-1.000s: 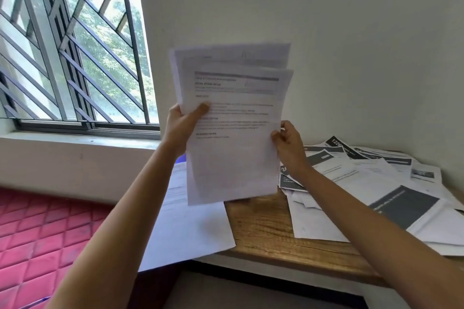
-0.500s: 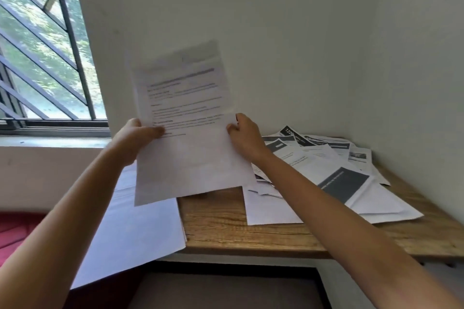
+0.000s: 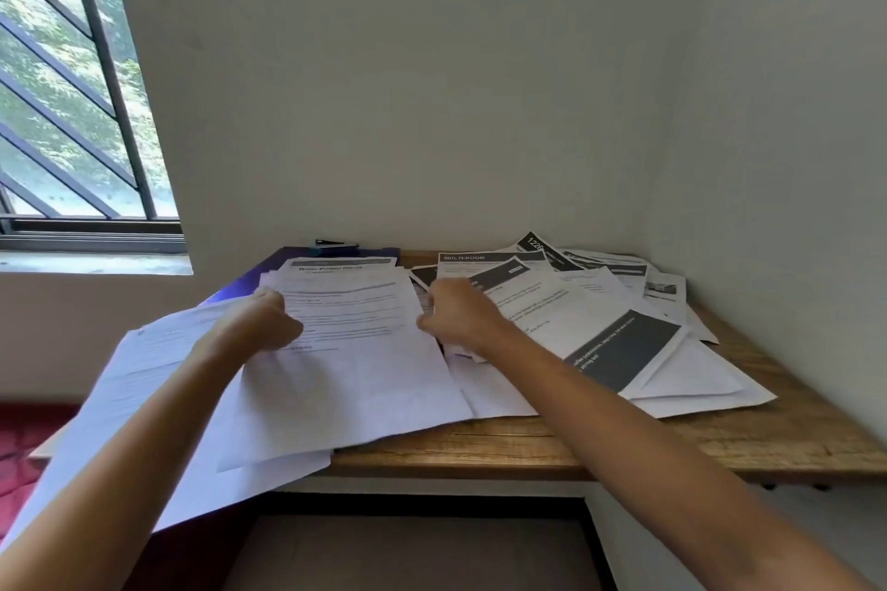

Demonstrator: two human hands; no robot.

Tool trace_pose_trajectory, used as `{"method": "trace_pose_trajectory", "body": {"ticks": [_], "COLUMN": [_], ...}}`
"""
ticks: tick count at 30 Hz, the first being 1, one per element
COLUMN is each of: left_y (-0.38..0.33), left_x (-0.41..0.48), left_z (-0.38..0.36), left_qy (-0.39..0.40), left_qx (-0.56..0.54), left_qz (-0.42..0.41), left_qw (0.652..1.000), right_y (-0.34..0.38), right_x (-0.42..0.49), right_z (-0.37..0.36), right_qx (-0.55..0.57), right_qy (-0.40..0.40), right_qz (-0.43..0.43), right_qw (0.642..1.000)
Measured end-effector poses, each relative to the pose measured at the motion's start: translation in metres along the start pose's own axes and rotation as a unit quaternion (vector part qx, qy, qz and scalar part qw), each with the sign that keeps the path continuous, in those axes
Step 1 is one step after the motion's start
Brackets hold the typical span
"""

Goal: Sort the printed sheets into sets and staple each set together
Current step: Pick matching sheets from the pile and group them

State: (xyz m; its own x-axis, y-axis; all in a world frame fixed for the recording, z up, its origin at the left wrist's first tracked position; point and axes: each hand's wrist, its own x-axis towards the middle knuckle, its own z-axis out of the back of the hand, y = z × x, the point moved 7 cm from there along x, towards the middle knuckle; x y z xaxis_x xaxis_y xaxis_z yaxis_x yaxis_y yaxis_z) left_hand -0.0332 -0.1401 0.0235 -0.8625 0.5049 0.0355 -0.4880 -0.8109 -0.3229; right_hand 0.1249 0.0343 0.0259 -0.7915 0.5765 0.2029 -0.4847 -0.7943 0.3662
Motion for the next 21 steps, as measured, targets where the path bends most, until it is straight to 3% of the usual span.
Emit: {"method": "trace_pose_trajectory", "body": {"ticks": [3, 5, 9, 12, 17, 21], "left_y": [-0.025, -0.053, -0.115, -0.153, -0.182, -0.174], "left_x": [-0.010, -0.015, -0.038, -0.046, -0.033, -0.038], "left_z": [0.015, 0.025, 0.026, 0.009, -0.032, -0.060], "left_qy": [-0.018, -0.055, -0.126, -0.121, -0.050, -0.084], "left_qx": [0.042, -0.003, -0.104, -0.115, -0.196, -0.284], "left_qz": [-0.027, -0.106, -0.313, -0.407, -0.379, -0.342], "left_qw": [0.999, 0.993, 0.936, 0.898, 0.903, 0.892], "right_y": [-0.033, -0.070, -0.154, -0.189, -0.209, -0.221], "right_x": [0.011, 0.016, 0.008, 0.000, 0.001, 0.005], "right_z": [0.046, 0.070, 0.075, 0.059, 0.045, 0.045], "right_qx": [-0.007, -0.019, -0.088, -0.099, -0.096, -0.101], "right_qy": [-0.087, -0.102, -0.017, 0.018, 0.042, 0.040], "right_qz": [-0.020, -0.060, -0.177, -0.202, -0.217, -0.233], "right_qw": [0.996, 0.993, 0.980, 0.974, 0.970, 0.966]}}
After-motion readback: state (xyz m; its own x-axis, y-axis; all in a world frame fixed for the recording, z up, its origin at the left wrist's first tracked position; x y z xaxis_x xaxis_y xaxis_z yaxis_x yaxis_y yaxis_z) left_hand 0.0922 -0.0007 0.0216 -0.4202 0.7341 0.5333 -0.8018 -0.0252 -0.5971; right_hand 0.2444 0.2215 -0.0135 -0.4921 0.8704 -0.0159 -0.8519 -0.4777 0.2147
